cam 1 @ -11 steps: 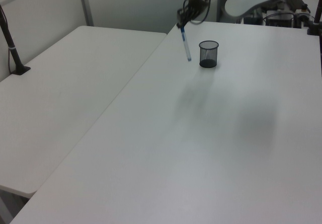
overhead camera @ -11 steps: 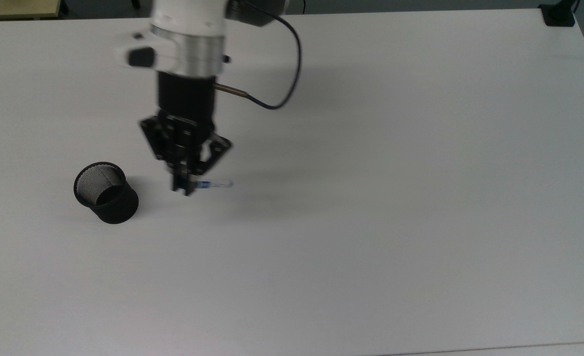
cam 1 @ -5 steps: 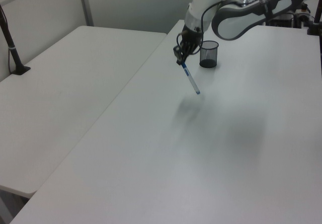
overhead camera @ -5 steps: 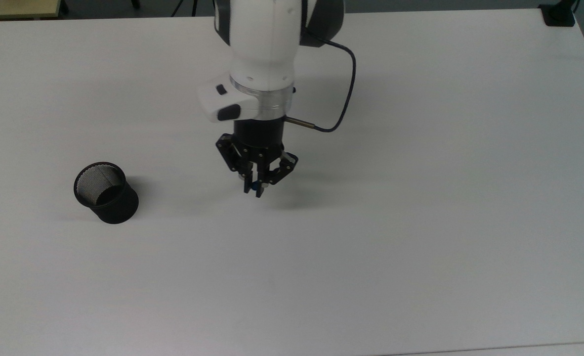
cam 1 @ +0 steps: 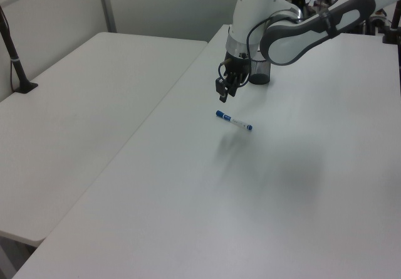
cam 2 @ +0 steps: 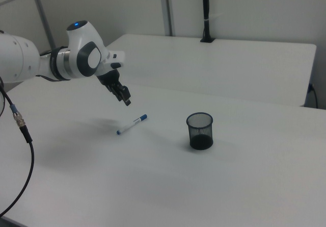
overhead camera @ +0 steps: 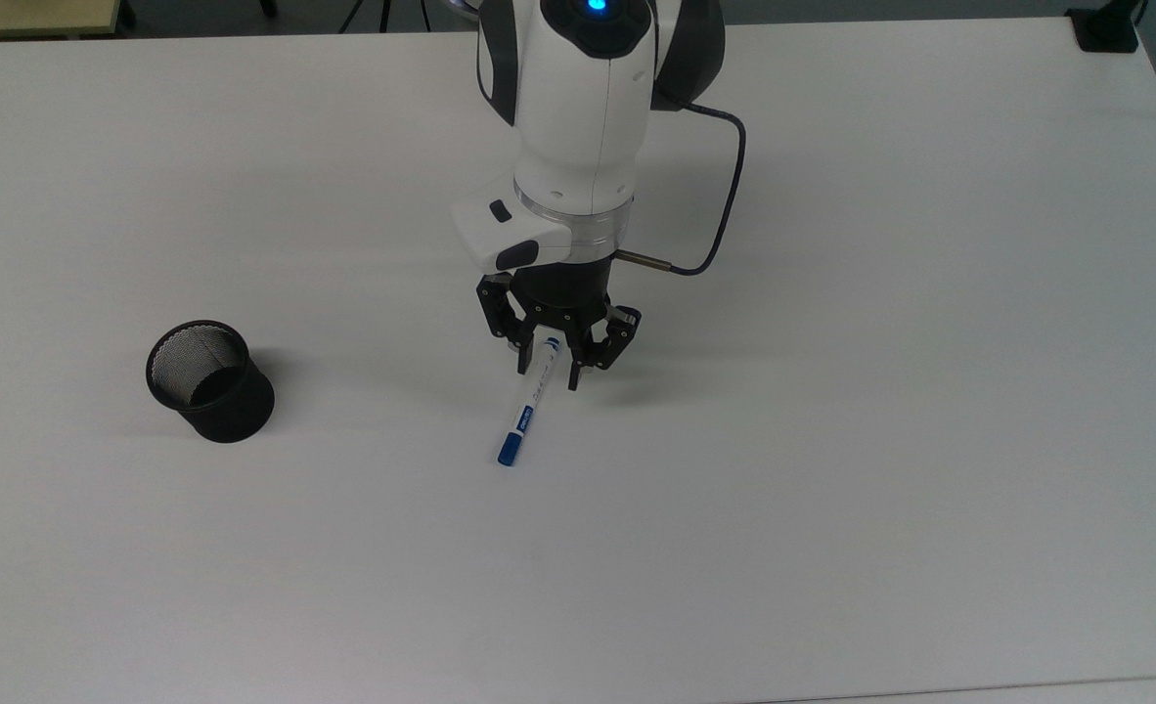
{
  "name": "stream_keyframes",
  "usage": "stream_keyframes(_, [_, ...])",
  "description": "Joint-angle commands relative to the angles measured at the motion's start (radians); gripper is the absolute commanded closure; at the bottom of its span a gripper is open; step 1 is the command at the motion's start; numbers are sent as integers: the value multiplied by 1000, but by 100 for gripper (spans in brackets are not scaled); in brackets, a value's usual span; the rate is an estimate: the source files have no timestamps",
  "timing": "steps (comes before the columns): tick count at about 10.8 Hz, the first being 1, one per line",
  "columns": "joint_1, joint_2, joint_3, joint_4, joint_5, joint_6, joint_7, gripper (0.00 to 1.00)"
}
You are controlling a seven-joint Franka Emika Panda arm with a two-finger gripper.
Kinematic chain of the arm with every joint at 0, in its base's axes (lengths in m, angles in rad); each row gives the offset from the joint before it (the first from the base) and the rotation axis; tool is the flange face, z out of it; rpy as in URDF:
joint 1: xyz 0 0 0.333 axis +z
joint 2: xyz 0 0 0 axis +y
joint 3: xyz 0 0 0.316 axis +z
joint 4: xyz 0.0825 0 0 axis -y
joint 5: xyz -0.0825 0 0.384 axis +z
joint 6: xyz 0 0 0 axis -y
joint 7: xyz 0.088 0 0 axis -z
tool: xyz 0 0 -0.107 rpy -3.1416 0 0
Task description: Remove the marker
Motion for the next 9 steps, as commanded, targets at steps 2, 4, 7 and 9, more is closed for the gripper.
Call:
stream_keyframes(2, [9,-121,-12,24,14,-259,-25,12])
stream_keyframes(4, [3,-227,-12,18,17,-453,-175,12])
stream_keyframes(7, [-76,-371,-26,10,138,-623,-464,5])
stream_keyframes(9, [-111,-425,-23,6,166,-688,-463,0])
